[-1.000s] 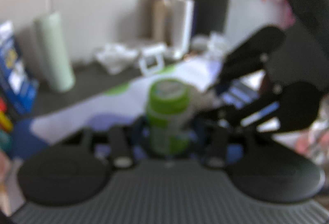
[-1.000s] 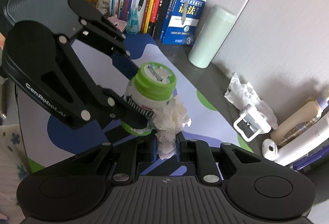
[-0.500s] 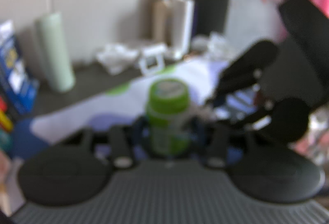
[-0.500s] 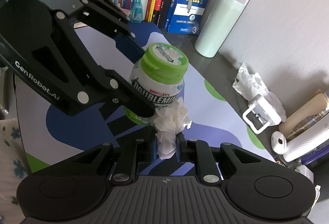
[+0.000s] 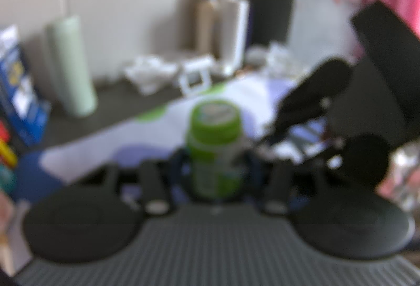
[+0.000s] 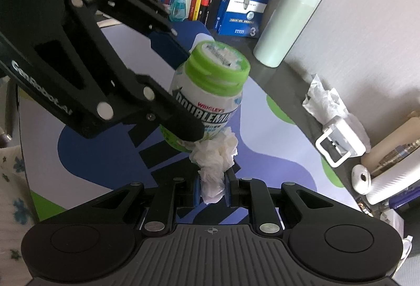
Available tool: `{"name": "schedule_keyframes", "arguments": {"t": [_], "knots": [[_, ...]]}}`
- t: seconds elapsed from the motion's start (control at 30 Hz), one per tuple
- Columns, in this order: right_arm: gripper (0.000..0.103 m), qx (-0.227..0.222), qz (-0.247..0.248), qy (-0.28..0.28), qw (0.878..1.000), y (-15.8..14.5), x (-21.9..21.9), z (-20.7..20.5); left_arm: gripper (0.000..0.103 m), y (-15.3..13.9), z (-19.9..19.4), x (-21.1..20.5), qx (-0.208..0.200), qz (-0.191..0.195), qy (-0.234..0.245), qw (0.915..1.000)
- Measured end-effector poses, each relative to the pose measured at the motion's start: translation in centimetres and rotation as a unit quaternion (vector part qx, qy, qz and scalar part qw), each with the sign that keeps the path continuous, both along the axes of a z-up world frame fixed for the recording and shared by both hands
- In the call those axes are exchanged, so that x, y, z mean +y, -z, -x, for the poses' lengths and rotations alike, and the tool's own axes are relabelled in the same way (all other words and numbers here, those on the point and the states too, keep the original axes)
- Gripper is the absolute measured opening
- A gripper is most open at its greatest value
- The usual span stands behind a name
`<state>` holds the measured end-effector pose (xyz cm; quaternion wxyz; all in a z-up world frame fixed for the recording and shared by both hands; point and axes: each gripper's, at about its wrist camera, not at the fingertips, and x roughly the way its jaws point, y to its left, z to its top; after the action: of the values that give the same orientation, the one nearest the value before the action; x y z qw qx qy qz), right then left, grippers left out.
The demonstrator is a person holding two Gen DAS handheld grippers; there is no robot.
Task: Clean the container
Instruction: 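Wipe the tissue back and forth over the bottle side with the right gripper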
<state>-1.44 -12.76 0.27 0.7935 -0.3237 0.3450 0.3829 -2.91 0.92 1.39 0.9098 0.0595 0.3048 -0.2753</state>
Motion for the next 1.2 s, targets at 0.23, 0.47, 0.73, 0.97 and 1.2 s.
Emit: {"name": "schedule_keyframes", "arguments": {"t": [0.23,0.47,0.73,0.97,1.2], "knots": [[0.017,-0.016,-0.007,0.0,1.0,-1.2,-0.2,0.1,0.048,0.0,0.1,0.0,0.001,0.0,0.001,1.0],[0.017,-0.027,-0.013,-0.001,1.0,-2.1,-0.4,0.2,0.048,0.0,0.1,0.0,0.002,0.0,0.002,1.0],[0.017,-0.038,-0.02,-0.002,0.999,-3.0,-0.6,0.3,0.047,-0.1,0.3,-0.2,0.002,0.0,0.001,1.0],[0.017,-0.033,-0.018,-0.004,0.999,-2.7,-0.4,0.3,0.048,-0.2,0.3,-0.2,0.003,-0.001,0.001,1.0],[0.017,-0.022,-0.01,-0.006,1.0,-1.7,-0.2,0.2,0.048,-0.2,0.3,-0.1,0.003,-0.002,0.001,1.0]]}}
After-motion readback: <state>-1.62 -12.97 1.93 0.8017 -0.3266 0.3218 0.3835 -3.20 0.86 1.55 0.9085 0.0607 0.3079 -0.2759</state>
